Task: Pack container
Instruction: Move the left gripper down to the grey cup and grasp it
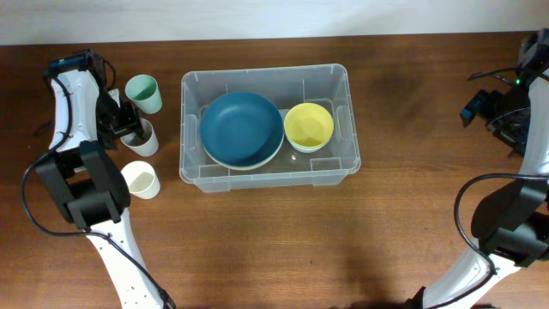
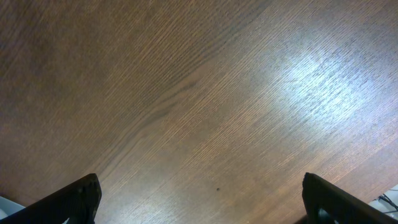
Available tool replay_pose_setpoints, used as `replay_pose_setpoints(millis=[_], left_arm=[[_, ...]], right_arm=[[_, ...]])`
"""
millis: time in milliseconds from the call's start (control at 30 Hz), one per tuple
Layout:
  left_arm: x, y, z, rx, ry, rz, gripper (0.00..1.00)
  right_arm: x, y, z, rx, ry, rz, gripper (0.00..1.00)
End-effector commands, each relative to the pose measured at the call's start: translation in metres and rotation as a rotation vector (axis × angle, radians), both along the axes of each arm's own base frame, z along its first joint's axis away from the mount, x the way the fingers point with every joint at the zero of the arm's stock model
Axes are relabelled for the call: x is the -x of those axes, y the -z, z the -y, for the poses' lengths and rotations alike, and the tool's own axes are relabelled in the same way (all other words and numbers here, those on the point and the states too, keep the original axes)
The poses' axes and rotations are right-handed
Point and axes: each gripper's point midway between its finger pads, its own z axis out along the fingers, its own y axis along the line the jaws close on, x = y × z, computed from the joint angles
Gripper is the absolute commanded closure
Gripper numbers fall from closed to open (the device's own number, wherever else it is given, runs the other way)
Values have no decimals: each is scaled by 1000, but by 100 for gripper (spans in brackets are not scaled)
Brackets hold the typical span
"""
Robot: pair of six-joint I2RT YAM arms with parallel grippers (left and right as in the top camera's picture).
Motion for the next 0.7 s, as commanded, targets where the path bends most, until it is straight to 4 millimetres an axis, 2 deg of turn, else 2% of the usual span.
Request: replay_pose_setpoints(millis=[0, 100, 167, 233, 367, 533, 667], left_arm=[[1, -2, -4, -5, -6, 5, 66], [1, -4, -4, -6, -7, 7, 84], [-1, -8, -6, -8, -10, 15, 91], [-2, -21, -13, -13, -25, 33, 99], [-2, -51, -26, -23, -52, 65, 99], [-5, -103, -41, -52, -81, 163, 99], [-14, -154, -36, -38, -82, 325, 99]], right_arm=[[2, 1, 3, 12, 11, -11, 1], [2, 1, 3, 12, 11, -11, 1], [2, 1, 3, 12, 11, -11, 1], [2, 1, 3, 12, 11, -11, 1], [2, 1, 3, 12, 11, -11, 1], [2, 1, 3, 12, 11, -11, 1], [2, 1, 3, 12, 11, -11, 1]])
